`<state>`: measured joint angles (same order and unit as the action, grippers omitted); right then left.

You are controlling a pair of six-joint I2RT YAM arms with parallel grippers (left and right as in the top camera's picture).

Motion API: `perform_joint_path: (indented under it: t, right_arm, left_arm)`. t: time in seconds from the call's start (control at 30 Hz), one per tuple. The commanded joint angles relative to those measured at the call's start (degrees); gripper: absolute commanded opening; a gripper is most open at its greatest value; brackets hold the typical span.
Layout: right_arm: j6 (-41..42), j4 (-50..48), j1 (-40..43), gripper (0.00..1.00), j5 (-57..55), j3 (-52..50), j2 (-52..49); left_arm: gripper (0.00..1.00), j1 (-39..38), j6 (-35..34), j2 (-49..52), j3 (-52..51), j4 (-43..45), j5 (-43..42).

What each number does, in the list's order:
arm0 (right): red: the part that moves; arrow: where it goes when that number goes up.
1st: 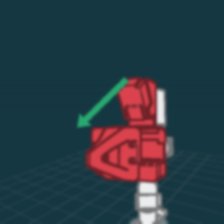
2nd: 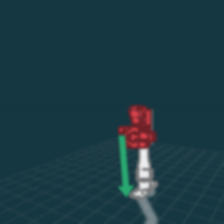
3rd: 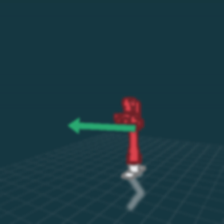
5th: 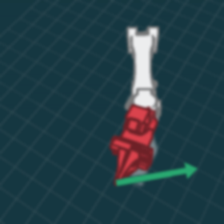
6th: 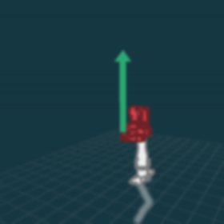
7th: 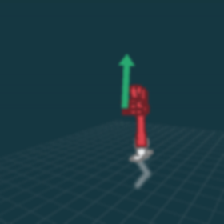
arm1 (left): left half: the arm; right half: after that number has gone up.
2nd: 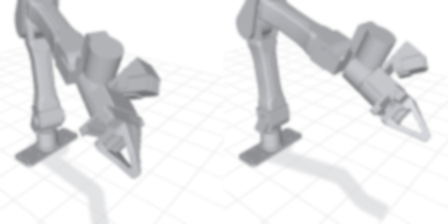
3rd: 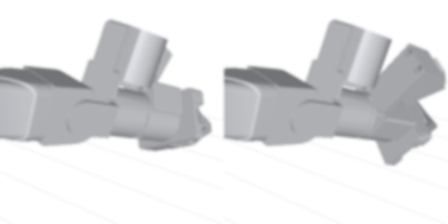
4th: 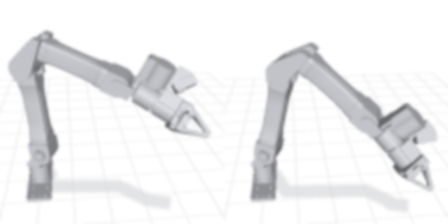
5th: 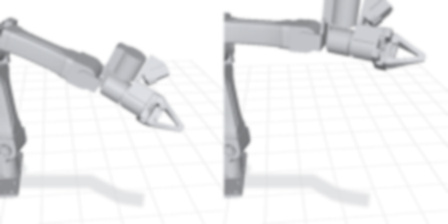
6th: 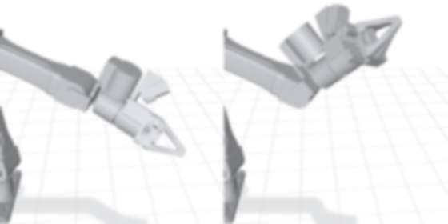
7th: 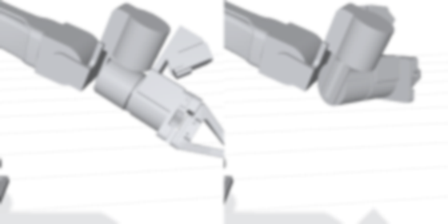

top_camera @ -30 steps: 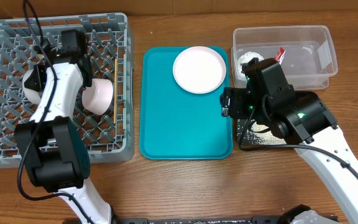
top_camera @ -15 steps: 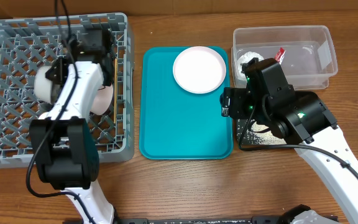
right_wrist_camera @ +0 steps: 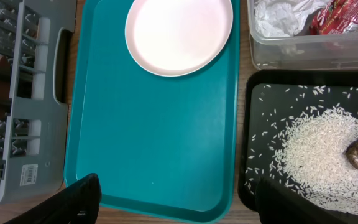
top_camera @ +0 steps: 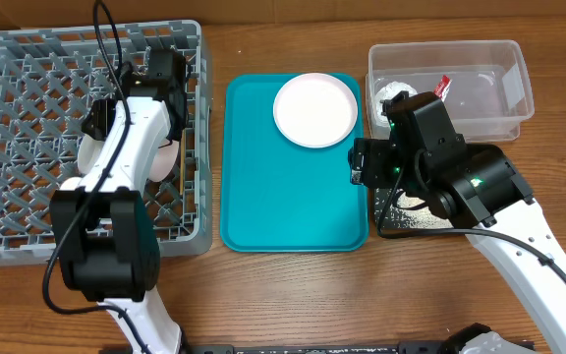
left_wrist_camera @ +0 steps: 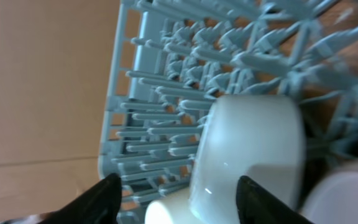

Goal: Sort waste into correct bins and load items into the dishwasher
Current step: 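Reach the left gripper to the large white plate and grasp its edge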

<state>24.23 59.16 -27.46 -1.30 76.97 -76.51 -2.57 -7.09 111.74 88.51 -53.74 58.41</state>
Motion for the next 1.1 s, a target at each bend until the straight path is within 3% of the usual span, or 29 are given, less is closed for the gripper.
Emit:
perform_joint_path:
  t: [0.0,0.2,0.27,0.37,0.47,0.6,0.67,0.83,0.9,1.07]
  right_arm:
    - [0.2,-0.3,0.1,0.81,0.1,0.3,0.0]
    - [0.2,-1.9,0.1,0.81,0.1,0.3,0.0]
    - [0.2,-3.0,0.2,0.81,0.1,0.3,0.0]
    - [0.2,-3.6,0.2,0.82,0.1,0.3,0.0]
    - [0.3,-3.5,0.2,0.82,0.2,0.3,0.0]
    - [0.3,-3.0,0.2,0.82,0.4,0.3,0.0]
    - [0.3,-2.9,0.2,0.82,1.1,0.3,0.0]
    - [0.3,-2.9,0.2,0.82,1.6,0.3,-0.1]
    - [0.3,-2.8,0.2,0.82,1.6,0.3,-0.1]
    - [0.3,-2.7,0.2,0.82,1.6,0.3,-0.1]
  left_arm:
    - [0.63,-1.6,-2.7,-8.0,3.3,-0.2,-9.9]
    - [0.59,-2.7,-2.8,-17.3,7.4,-4.6,-31.6]
    - [0.6,-3.4,-2.8,-20.4,7.8,-5.0,-44.5]
    - [0.52,-4.2,-2.8,-22.1,7.7,-5.1,-62.5]
    - [0.5,-5.8,-4.2,-20.7,6.3,-4.5,-73.4]
    - [0.48,-9.2,-9.2,-16.0,5.0,-3.0,-73.7]
    - [0.4,-11.3,-12.5,-12.9,5.0,-2.2,-73.4]
    - [0.41,-17.1,-16.7,-4.8,5.0,4.4,-70.7]
    - [0.48,-20.1,-20.2,1.0,5.0,9.6,-65.7]
    - [0.5,-20.7,-24.4,7.8,5.0,14.9,-64.8]
